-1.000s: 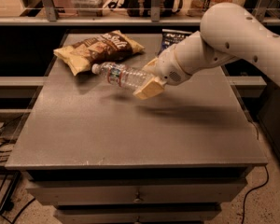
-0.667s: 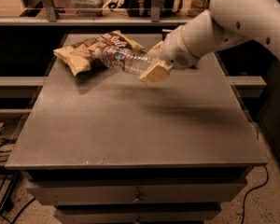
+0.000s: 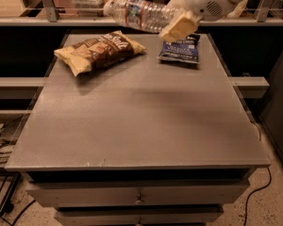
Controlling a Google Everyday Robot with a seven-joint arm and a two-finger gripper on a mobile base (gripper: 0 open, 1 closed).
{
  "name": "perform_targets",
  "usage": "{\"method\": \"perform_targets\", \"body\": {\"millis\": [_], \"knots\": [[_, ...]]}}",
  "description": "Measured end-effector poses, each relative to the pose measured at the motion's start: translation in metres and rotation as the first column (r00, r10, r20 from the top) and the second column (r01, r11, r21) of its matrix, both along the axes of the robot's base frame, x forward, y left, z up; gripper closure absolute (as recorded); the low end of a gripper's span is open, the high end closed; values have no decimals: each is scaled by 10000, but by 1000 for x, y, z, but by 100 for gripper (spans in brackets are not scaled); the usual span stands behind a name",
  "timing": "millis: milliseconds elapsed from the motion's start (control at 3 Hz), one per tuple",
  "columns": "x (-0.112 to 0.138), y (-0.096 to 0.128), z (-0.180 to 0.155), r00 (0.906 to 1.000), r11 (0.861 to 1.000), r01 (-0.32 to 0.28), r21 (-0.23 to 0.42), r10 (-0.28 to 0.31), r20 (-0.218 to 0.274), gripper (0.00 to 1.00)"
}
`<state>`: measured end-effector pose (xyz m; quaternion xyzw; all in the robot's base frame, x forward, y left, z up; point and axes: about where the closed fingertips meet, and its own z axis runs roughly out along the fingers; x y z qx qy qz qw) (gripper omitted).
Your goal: Pick water bottle
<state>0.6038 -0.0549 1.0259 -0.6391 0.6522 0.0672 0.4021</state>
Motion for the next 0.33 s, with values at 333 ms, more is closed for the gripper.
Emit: {"method": "perform_targets", "body": {"millis": [333], "knots": [[1, -1, 11, 9998, 10000, 25, 73, -26, 187, 100]]}}
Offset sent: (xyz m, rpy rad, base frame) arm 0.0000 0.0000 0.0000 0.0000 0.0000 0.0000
